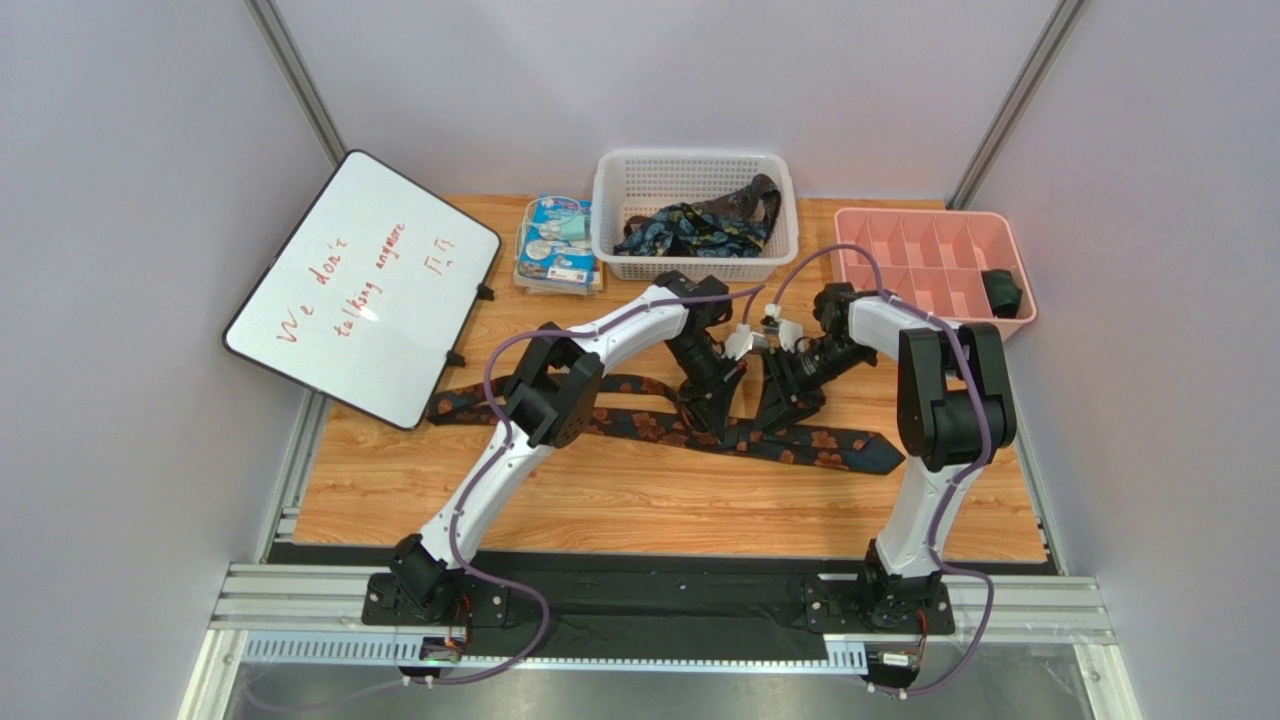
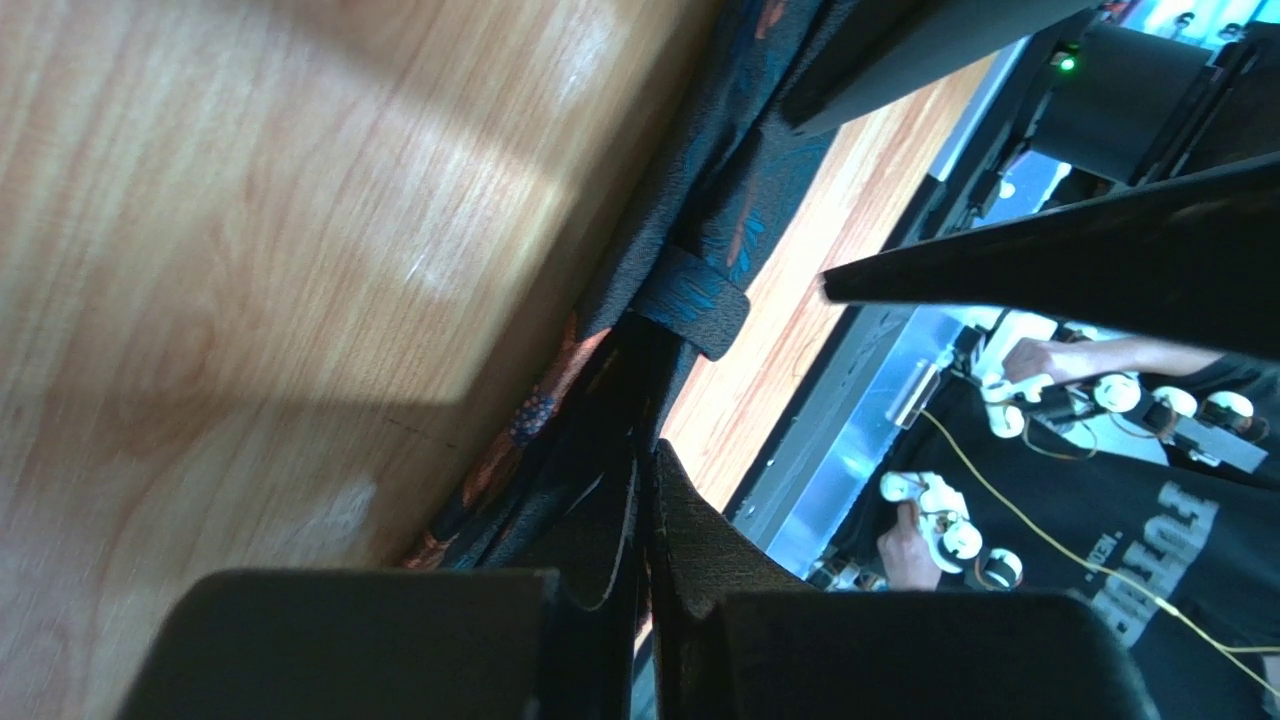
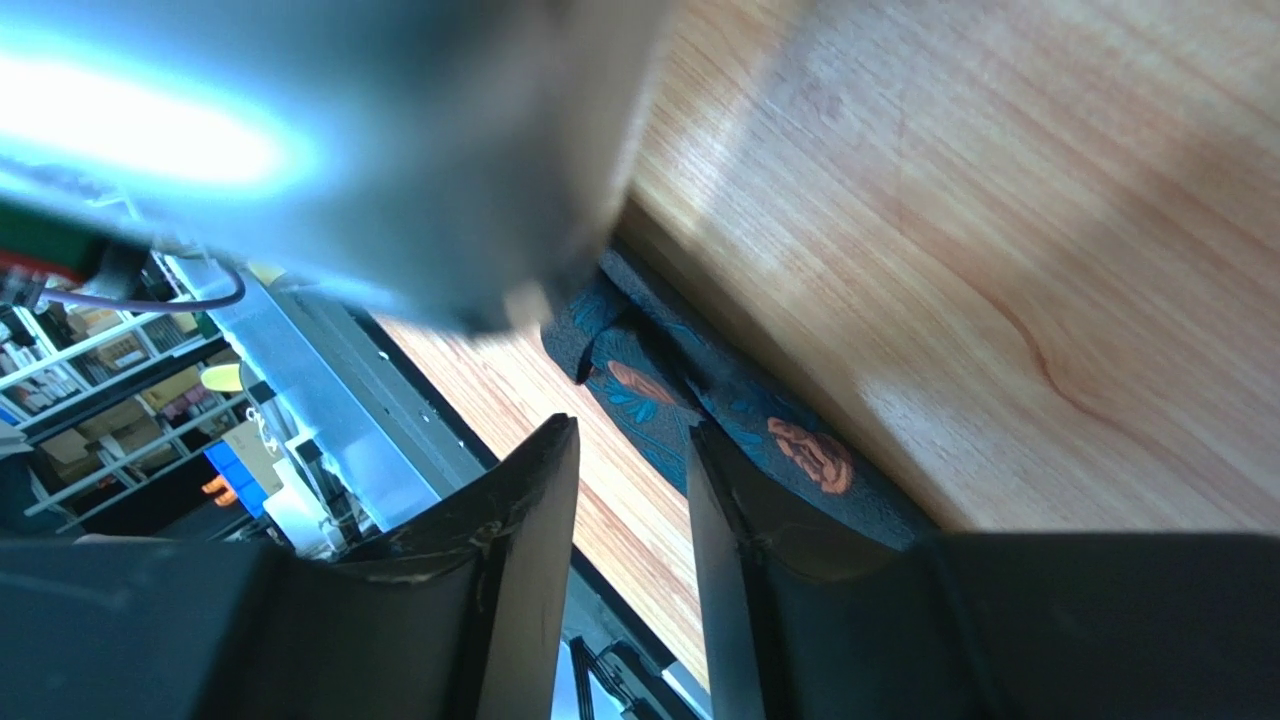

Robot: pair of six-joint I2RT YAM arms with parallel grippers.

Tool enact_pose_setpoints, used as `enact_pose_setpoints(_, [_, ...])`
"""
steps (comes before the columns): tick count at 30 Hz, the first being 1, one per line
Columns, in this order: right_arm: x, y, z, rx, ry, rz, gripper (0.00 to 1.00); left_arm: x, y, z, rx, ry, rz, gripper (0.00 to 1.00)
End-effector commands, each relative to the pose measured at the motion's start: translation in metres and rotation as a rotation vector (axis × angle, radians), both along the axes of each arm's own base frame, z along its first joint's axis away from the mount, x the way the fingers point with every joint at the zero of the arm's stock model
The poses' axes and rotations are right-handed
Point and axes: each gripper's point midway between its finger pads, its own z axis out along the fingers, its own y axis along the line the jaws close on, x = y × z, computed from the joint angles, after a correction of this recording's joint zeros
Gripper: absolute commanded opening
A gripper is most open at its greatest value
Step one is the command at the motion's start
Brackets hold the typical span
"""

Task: Roll the ties
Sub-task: Flatten out the tie at the center of the board.

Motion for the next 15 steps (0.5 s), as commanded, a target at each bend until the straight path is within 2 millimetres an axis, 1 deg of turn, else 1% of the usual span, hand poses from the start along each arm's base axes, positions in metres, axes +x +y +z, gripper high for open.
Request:
enact_pose_setpoints(1, [0.008,0.007,-0.002,0.011,-0.035,-0.008,0.4,0.001,-0.006,0.006,-0.034,0.031,0.022,0.05])
enact_pose_setpoints(5, [0.007,0.008,-0.007,0.01,-0.031,-0.016,0.4,0.003,-0.006,0.006,-0.047,0.046,0.03,0.05])
enact_pose_setpoints(7, [0.011,0.008,-0.009,0.007,-0.049,-0.021,0.4,0.002,-0.007,0.005,-0.047,0.055,0.032,0.05])
enact_pose_setpoints(13, [0.012,0.002,-0.02,-0.036,-0.075,-0.039,0.43,0.003,-0.004,0.003,-0.046,0.065,0.039,0.05])
enact_pose_setpoints(15, [0.018,0.001,-0.017,-0.046,-0.113,-0.056,0.42,0.003,-0.004,0.002,-0.043,0.066,0.041,0.05])
